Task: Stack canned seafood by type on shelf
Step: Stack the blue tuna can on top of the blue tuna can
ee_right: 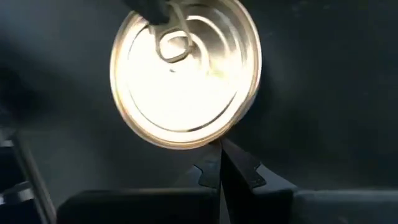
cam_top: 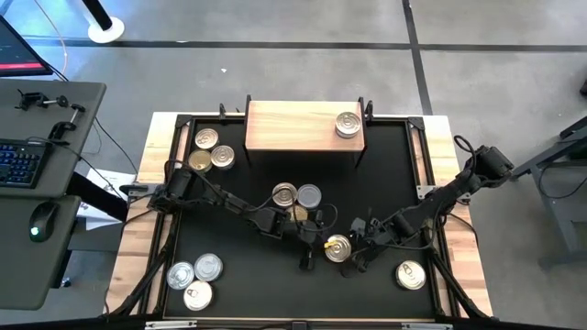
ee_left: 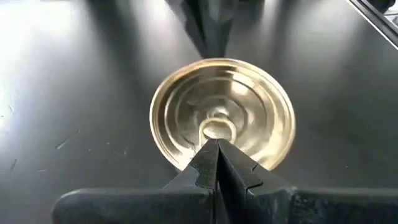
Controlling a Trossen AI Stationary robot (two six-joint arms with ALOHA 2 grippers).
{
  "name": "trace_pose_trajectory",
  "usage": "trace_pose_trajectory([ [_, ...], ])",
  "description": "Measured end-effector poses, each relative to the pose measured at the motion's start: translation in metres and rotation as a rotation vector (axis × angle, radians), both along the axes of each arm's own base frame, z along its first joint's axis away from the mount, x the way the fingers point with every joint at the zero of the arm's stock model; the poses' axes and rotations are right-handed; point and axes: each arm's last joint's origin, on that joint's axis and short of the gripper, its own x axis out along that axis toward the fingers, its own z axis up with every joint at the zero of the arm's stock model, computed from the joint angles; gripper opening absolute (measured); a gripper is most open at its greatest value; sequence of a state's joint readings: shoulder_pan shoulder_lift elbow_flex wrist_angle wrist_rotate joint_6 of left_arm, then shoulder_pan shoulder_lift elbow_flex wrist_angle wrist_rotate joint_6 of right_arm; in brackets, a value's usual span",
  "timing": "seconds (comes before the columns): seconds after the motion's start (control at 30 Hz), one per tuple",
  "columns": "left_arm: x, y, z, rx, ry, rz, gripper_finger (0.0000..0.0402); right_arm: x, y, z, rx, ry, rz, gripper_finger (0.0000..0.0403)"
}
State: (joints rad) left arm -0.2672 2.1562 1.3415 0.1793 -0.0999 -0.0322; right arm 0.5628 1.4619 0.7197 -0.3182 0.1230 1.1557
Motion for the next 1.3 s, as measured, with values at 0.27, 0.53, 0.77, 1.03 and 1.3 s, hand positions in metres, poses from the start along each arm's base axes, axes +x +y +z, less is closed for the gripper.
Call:
trace_pose_trajectory([
  [0.27,-0.003,0.001,-0.003,0.012,0.055,0.009,0.0000,0.011,0.007,0.015,0.045,-0.077,0.025,0.0000],
  [0.53,-0.007,0.002,-0.013,0.042,0.114,-0.016,0.0000,0.021,0.011,0.033,0.008,-0.165,0.045,0.0000],
  [0.77,-0.012,0.013,-0.011,0.066,0.194,-0.005,0.0000,0.022,0.011,0.039,-0.023,-0.204,0.056,0.0000],
  [1.03,-0.036,0.050,0.040,0.077,0.341,0.075,0.0000,0.037,0.010,0.086,-0.098,-0.369,0.250,0.0006],
  [1.3,-0.081,0.034,0.090,-0.076,0.233,0.147,0.0000,0.072,0.003,0.108,-0.229,-0.233,0.571,0.0149],
])
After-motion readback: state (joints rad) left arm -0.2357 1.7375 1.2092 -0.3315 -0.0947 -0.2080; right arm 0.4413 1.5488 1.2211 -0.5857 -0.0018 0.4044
